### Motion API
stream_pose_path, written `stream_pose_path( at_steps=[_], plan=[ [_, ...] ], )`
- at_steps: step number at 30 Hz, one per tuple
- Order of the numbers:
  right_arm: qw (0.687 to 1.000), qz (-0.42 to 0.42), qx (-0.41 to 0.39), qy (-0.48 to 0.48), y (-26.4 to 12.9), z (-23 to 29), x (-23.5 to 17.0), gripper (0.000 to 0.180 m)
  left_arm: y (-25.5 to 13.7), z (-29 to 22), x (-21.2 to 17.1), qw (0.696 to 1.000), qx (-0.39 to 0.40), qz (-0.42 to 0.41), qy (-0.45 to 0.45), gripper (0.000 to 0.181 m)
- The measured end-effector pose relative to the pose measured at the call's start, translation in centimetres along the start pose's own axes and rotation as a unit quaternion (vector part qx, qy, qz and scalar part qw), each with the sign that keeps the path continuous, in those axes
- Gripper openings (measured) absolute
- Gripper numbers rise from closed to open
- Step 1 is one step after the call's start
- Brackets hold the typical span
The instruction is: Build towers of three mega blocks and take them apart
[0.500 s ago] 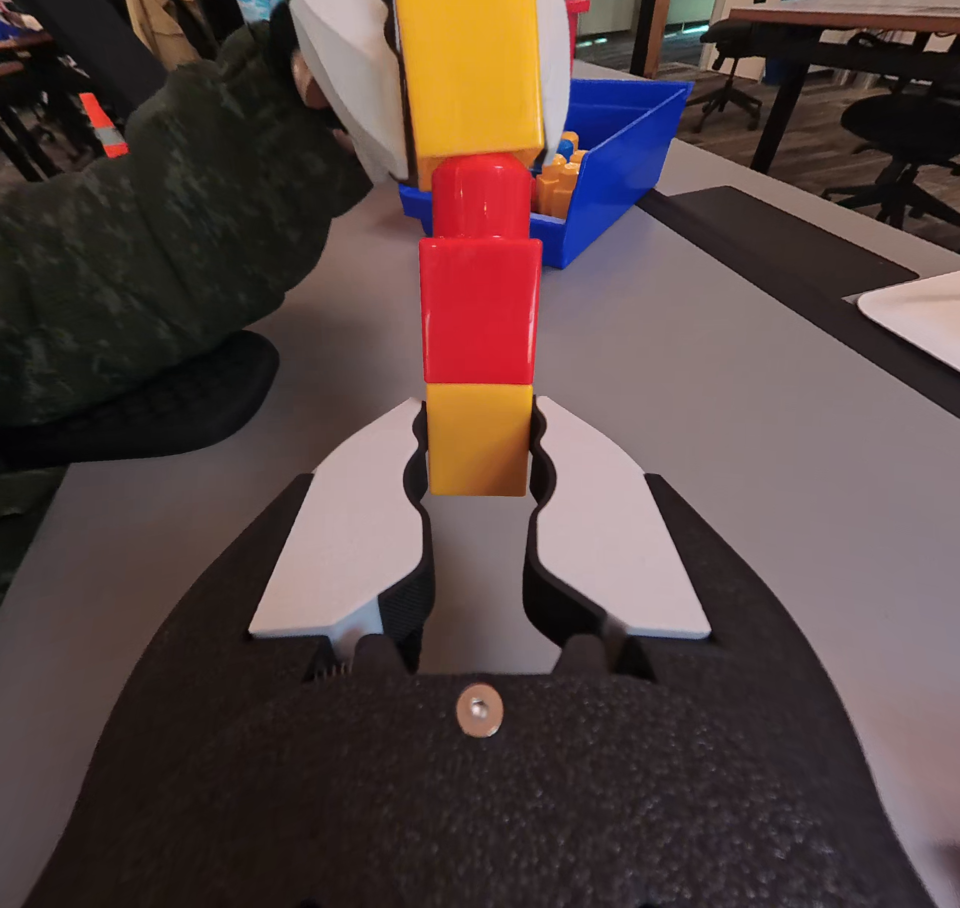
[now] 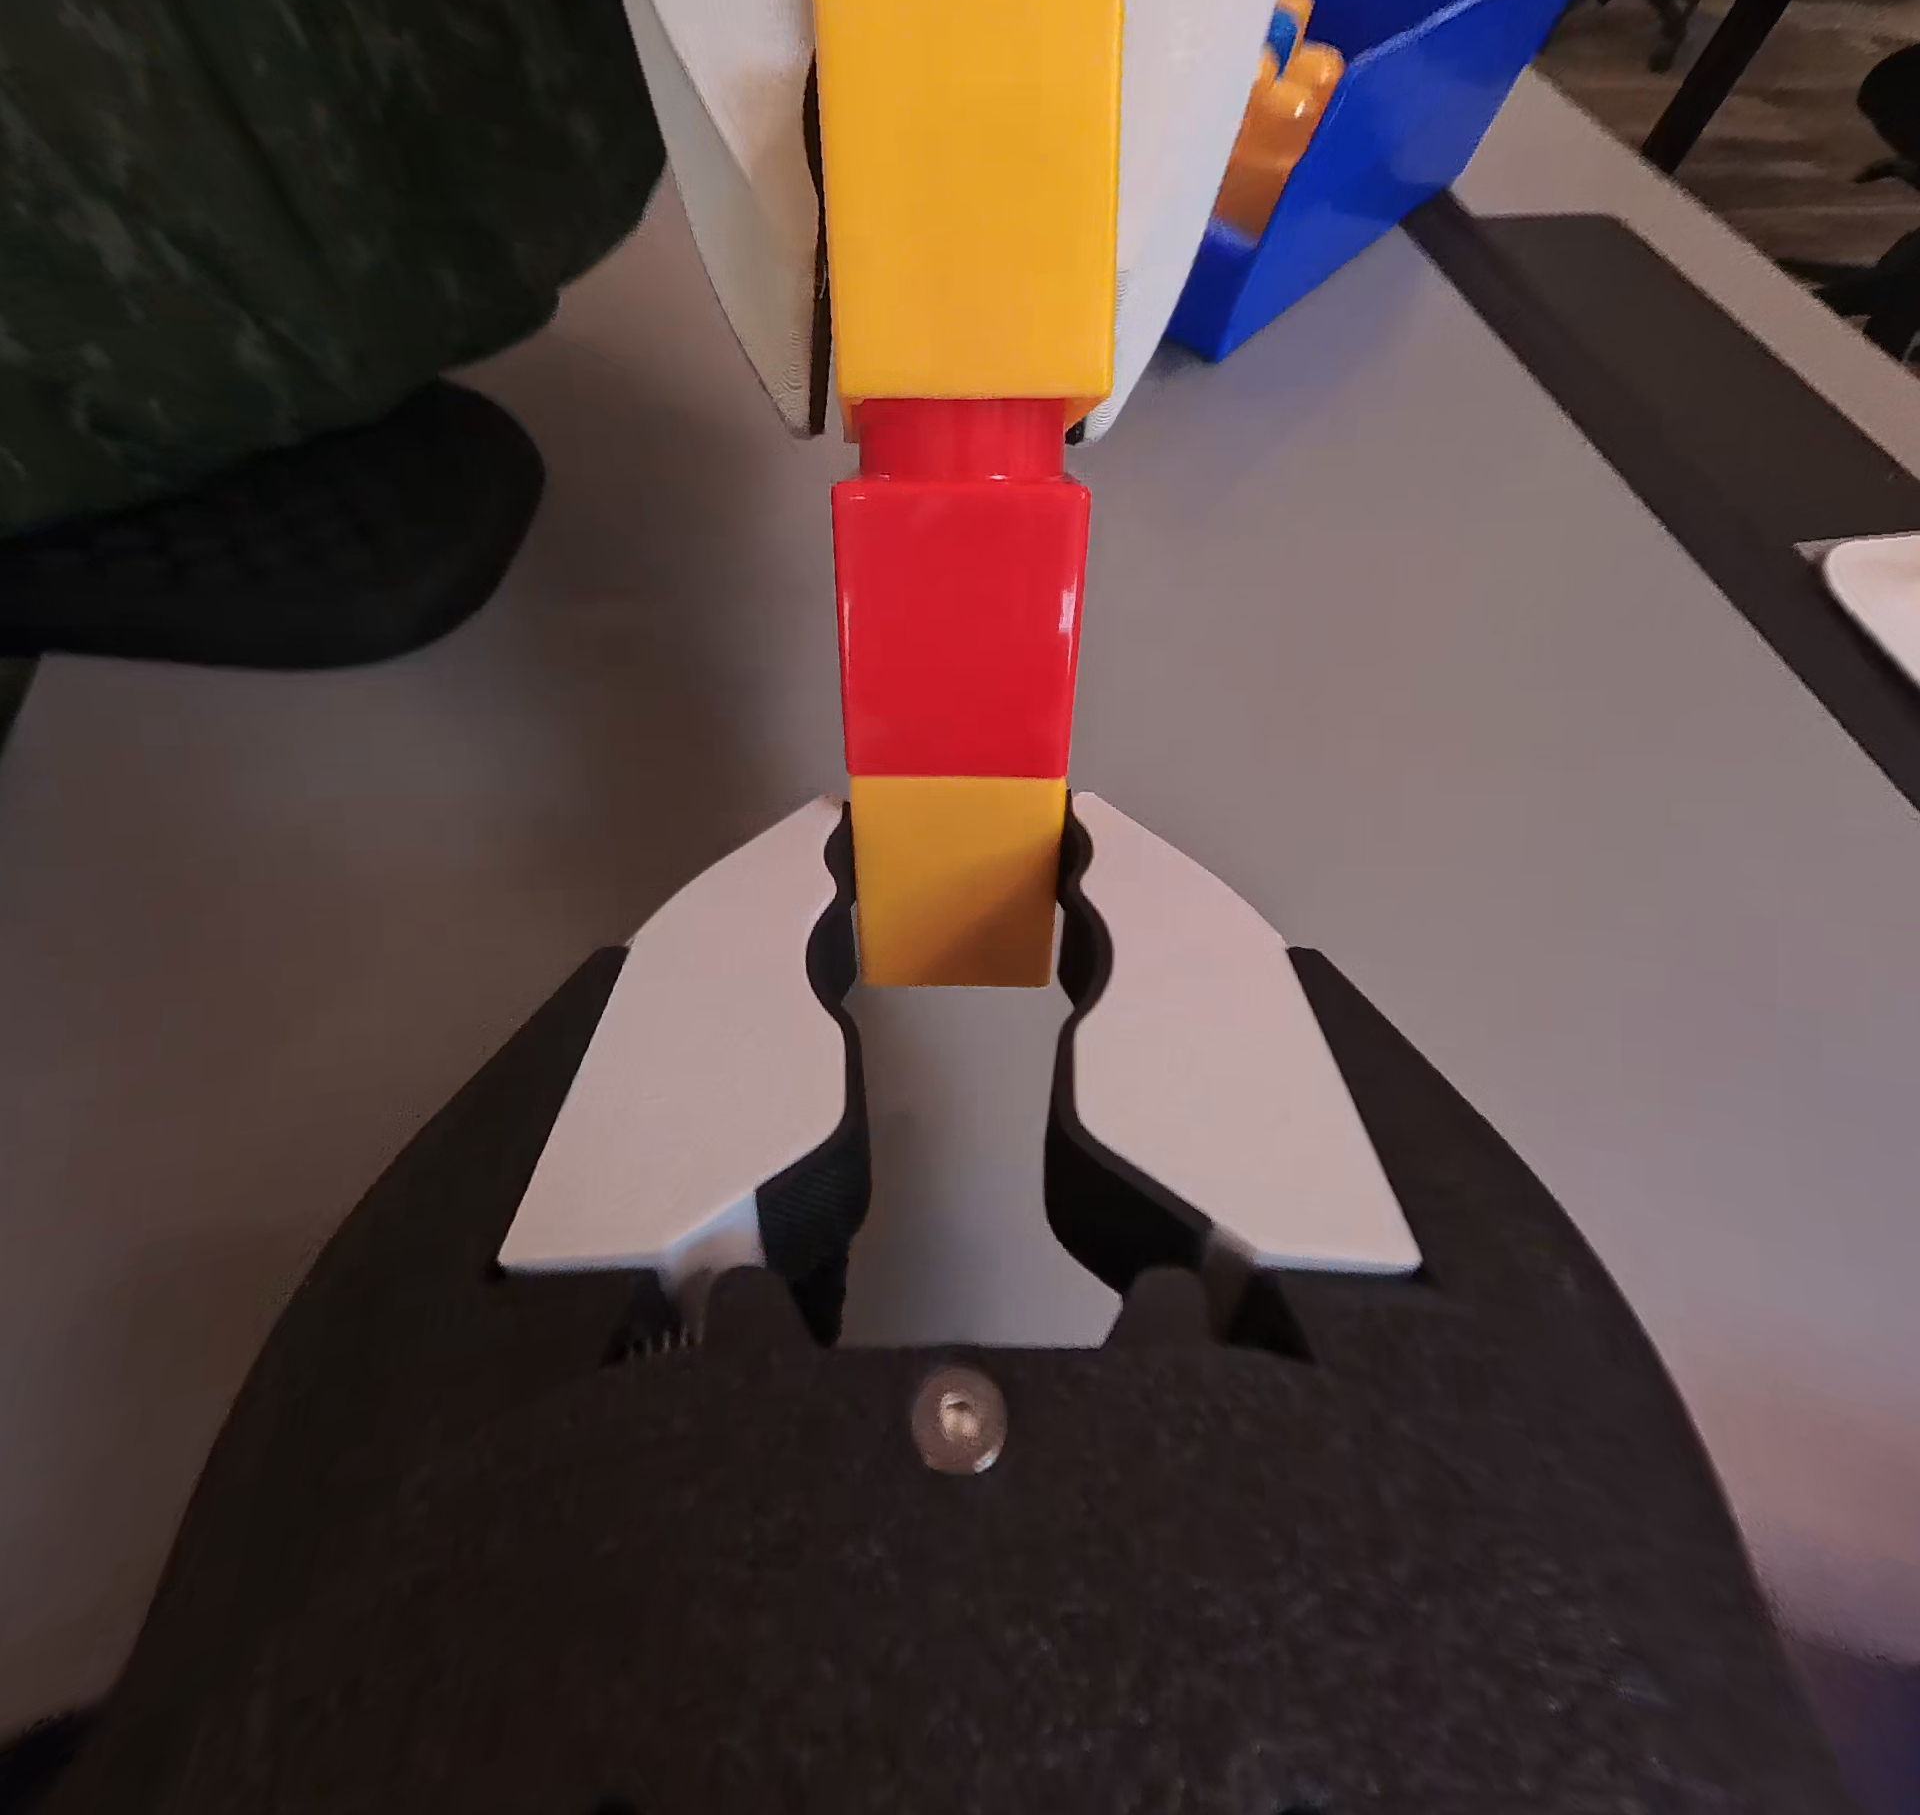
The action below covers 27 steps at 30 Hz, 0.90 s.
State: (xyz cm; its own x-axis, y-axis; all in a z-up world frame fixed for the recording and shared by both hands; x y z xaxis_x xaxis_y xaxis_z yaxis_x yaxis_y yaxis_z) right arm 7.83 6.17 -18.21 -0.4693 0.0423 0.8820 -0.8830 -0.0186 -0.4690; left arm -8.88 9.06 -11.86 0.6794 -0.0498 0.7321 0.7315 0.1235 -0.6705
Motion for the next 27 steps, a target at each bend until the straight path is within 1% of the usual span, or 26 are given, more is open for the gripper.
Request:
stream_pose_path(
  at_steps=[3,5,10,14,20,27],
  plan=[
    [0.998,0.056,0.002,-0.020,0.7,0.5,-0.4,0.036,0.7,-0.9,0.0,0.999,-0.017,0.042,0.021,0.037],
    [0.996,0.088,-0.001,-0.028,1.3,0.7,-0.7,0.036,1.1,-1.3,0.0,0.996,-0.012,0.079,0.033,0.037],
    [0.994,0.103,-0.003,-0.023,1.5,0.6,-0.9,0.036,1.6,-1.7,-0.2,0.985,0.032,0.159,0.056,0.037],
    [0.991,0.128,-0.011,-0.025,1.6,0.7,-1.1,0.036,2.2,-1.9,-0.2,0.983,0.028,0.168,0.066,0.037],
    [0.990,0.141,-0.003,-0.017,1.9,0.6,-1.7,0.036,3.0,-2.1,-0.5,0.979,0.024,0.186,0.083,0.037],
    [0.989,0.145,0.005,-0.017,2.2,0.8,-1.8,0.036,3.0,-2.2,-0.6,0.978,0.023,0.177,0.106,0.038]
  ],
)
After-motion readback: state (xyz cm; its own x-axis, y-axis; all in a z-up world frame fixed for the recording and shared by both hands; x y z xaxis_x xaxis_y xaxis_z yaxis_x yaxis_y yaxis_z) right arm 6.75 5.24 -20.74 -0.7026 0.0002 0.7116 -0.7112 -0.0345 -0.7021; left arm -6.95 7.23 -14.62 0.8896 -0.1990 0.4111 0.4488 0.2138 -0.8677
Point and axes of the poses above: each gripper's, where its closed fingertips meet, y out along the fingers, x out of its top, z = x × y across the jaws, the point moved 9 cm from there along -y, back along the fingers, and after that the axes turned 14 degrees about x, right-handed, at the moved point
